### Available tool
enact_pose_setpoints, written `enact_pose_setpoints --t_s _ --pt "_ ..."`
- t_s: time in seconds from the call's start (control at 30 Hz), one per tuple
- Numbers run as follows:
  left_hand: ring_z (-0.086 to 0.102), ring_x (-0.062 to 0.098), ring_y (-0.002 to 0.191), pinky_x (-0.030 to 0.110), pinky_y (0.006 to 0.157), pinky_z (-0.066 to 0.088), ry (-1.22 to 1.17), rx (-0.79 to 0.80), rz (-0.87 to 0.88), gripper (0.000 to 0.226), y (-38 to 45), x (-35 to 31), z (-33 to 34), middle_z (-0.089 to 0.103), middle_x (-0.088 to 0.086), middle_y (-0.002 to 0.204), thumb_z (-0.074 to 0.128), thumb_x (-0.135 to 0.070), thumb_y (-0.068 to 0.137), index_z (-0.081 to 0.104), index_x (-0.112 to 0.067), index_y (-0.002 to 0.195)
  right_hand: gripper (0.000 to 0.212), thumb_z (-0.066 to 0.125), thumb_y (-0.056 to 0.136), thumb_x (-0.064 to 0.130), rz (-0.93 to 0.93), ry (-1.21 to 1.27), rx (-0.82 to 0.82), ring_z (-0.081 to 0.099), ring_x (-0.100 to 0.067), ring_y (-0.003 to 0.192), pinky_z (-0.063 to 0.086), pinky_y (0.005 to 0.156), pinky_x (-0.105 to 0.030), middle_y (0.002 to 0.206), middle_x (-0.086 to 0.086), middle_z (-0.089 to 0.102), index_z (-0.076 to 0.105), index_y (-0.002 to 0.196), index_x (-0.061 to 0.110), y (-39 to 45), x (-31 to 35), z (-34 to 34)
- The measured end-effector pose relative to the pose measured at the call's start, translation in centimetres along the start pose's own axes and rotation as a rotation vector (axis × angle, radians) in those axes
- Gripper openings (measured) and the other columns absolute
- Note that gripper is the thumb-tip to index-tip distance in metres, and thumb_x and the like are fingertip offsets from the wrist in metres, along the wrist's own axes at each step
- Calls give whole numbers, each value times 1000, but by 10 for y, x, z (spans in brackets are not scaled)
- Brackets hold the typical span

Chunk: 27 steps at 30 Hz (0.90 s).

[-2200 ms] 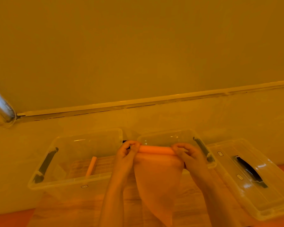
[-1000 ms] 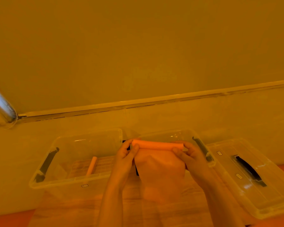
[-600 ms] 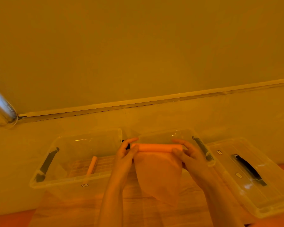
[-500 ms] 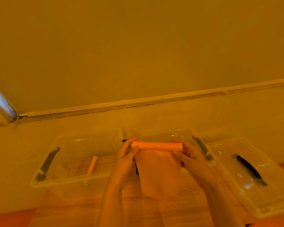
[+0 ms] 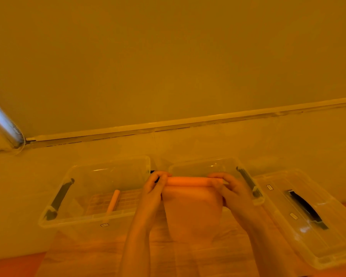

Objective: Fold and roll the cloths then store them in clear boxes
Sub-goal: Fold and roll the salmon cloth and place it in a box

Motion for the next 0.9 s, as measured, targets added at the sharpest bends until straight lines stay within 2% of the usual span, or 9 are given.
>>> enact_pose_setpoints --t_s 0.07,0.2,0.27,0.4,0.53,0.63,0.77,0.83,0.9 --pt "57 20 87 35 71 43 15 -13 -5 26 -1 -1 1 64 -3 97 53 -51 81 67 -33 94 13 61 87 25 -20 -27 -19 63 -15 73 48 55 -29 89 -2 67 68 97 30 2 -2 1" --pt "67 20 92 34 76 54 -56 3 -65 22 0 -1 1 69 1 102 57 -33 87 66 -27 106 32 60 88 20 8 -32 -7 66 -18 89 54 75 -38 103 -3 67 56 119 28 5 -5 1" --pt "69 16 88 32 77 56 -24 21 -58 17 -1 -2 1 71 0 97 55 -27 90 66 -27 102 27 59 88 18 5 -24 25 67 -18 89 55 74 -36 100 -2 69 59 114 24 5 -4 0" --pt "69 19 85 32 72 56 -11 46 -32 20 -1 -3 1 71 5 96 55 -29 89 65 -23 105 16 58 89 16 14 32 24 69 -18 82 55 63 -32 96 -5 71 66 101 23 5 -1 -3" --pt "68 18 78 31 63 50 -38 70 -43 24 0 -2 0 71 5 93 58 -32 85 65 -30 108 22 58 90 15 44 -21 35 65 -19 88 52 61 -28 103 -4 67 63 107 28 5 -3 -4" --pt "65 20 82 33 64 50 -103 58 -66 21 2 -2 -1 69 6 99 57 -19 89 67 -29 105 16 60 88 27 64 -13 7 62 -20 90 52 62 -31 103 0 63 65 103 33 6 -4 -1" --pt "59 19 86 37 69 45 -61 -16 -48 19 3 -3 1 65 -2 99 56 -42 83 71 -32 90 11 59 89 29 3 -75 -27 56 -13 69 43 52 -26 83 4 62 67 88 37 8 -2 1" --pt "60 22 91 42 74 48 -17 -30 -34 17 5 -2 1 65 -4 102 55 -41 86 70 -36 93 15 61 89 26 0 -81 -11 61 -17 77 48 56 -30 91 0 65 65 96 38 10 -4 1" --pt "62 22 99 44 83 52 3 -21 -40 20 6 -1 1 64 -1 111 56 -37 88 66 -36 105 27 61 89 22 18 -65 -1 64 -21 90 54 68 -36 104 -4 65 59 112 34 10 -5 -1"
Point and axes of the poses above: each hand's wrist, its own y-axis towards the middle knuckle, its own z-axis out of the palm, x = y × z, the point moved 1 cm from there along y, towards the middle knuckle
